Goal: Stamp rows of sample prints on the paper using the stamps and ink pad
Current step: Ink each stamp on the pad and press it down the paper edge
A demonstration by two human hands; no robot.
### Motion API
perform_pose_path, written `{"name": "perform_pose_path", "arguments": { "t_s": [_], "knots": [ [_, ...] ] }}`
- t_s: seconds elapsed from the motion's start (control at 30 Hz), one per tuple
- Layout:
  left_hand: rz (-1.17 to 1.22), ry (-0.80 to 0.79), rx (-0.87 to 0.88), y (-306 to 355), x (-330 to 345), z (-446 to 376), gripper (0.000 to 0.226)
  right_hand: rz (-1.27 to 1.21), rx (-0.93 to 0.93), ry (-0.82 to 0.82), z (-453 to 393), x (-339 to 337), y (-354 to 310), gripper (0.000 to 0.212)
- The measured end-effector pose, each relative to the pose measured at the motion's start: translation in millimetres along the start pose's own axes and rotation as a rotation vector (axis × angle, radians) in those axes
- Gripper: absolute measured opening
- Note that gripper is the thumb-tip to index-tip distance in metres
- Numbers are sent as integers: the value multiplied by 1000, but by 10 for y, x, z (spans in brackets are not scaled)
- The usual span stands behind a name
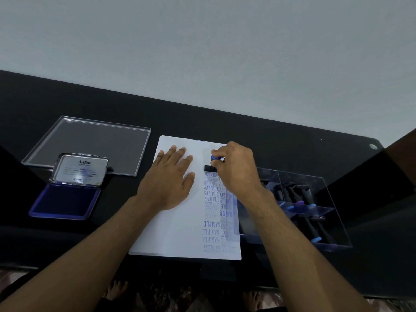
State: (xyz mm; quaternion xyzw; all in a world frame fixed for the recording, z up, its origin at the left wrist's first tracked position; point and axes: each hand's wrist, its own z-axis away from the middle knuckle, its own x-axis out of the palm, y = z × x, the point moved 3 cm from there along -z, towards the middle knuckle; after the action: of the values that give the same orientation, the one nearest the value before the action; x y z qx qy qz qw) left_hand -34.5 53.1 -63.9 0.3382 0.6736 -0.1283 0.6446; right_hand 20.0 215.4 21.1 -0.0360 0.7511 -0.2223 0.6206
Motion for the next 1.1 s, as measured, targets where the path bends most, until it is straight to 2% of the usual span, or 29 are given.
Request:
{"name": "perform_pose_path", "arguments": {
  "t_s": [0.3,0.7,1.1],
  "knots": [
    [-7,4,-2,-8,7,-1,75,-42,37,-9,-21,16,26,11],
    [2,6,0,-6,4,3,77,-94,76,1,-20,15,20,23],
    [7,7,2,-7,8,5,78,-101,74,24,-38,57,34,22]
  ]
}}
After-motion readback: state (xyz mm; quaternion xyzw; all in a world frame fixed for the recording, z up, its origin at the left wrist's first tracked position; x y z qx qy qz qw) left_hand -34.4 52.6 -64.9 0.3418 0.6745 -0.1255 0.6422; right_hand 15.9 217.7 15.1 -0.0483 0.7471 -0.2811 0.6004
